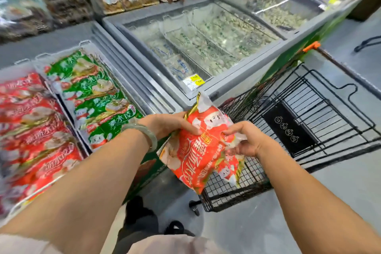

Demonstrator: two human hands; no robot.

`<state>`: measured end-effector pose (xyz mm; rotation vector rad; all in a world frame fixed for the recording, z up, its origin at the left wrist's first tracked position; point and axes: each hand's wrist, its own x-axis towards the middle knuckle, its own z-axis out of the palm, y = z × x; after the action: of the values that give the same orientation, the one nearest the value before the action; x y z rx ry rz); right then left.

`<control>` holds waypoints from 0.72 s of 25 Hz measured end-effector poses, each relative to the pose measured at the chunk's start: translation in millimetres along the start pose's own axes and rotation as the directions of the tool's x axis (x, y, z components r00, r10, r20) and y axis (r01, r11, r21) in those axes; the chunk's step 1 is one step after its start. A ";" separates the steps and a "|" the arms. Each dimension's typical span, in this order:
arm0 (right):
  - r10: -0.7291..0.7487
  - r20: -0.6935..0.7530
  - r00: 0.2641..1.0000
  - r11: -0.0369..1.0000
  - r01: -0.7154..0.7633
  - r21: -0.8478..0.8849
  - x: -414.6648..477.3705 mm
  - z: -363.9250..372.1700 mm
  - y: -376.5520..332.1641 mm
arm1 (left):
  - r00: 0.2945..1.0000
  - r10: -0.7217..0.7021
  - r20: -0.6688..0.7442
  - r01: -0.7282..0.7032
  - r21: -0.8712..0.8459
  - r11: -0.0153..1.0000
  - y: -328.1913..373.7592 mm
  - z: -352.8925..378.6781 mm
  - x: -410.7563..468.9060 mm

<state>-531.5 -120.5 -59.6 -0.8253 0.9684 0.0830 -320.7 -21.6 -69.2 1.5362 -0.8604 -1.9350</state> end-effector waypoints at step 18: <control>0.055 -0.030 0.998 0.965 -0.061 -0.257 209.9 268.8 -13.9 | 0.790 -0.162 -0.591 -0.475 -0.758 0.448 -172.0 -236.1 -130.4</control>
<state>-215.1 -14.4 -131.1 -1.0384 1.0167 0.2551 -63.4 150.3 -150.3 1.1390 0.3178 -1.1955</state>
